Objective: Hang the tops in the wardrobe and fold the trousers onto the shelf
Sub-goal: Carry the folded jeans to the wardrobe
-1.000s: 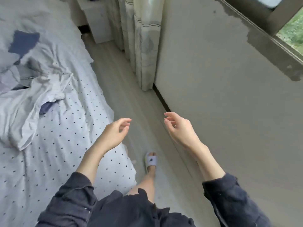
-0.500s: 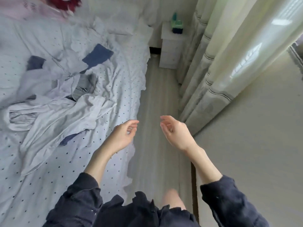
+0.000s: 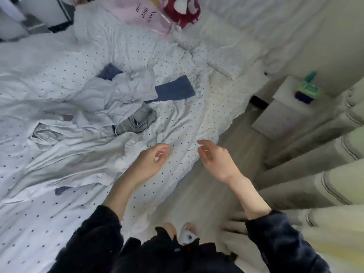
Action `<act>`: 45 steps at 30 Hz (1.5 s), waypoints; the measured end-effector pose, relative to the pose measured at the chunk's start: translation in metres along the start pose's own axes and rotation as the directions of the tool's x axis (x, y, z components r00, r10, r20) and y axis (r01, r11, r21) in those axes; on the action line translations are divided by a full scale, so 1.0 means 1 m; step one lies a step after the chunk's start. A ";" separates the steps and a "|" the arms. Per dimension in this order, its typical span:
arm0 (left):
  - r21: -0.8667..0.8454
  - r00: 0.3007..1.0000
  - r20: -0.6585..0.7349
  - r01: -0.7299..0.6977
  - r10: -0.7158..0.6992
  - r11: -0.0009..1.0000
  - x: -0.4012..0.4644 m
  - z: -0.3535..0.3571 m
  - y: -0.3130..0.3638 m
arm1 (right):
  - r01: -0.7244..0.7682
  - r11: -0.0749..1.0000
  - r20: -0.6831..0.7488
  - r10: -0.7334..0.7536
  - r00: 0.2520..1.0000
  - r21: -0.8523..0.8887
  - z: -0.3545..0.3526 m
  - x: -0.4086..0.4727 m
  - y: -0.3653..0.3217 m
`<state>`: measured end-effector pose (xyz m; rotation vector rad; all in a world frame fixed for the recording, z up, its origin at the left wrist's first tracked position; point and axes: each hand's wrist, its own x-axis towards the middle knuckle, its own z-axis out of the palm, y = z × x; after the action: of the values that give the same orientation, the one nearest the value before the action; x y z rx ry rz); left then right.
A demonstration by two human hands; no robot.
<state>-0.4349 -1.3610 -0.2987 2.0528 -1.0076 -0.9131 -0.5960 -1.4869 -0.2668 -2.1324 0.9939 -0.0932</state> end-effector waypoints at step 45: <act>-0.168 0.768 -0.273 0.555 -0.579 0.815 0.444 0.078 -0.081 | 0.189 0.980 0.740 -0.076 0.668 -0.070 0.089 0.590 0.089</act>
<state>-0.2642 -1.7148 -0.5343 2.3828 -0.1571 -0.8505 -0.2108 -1.8696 -0.5292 -2.0616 0.3549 0.7473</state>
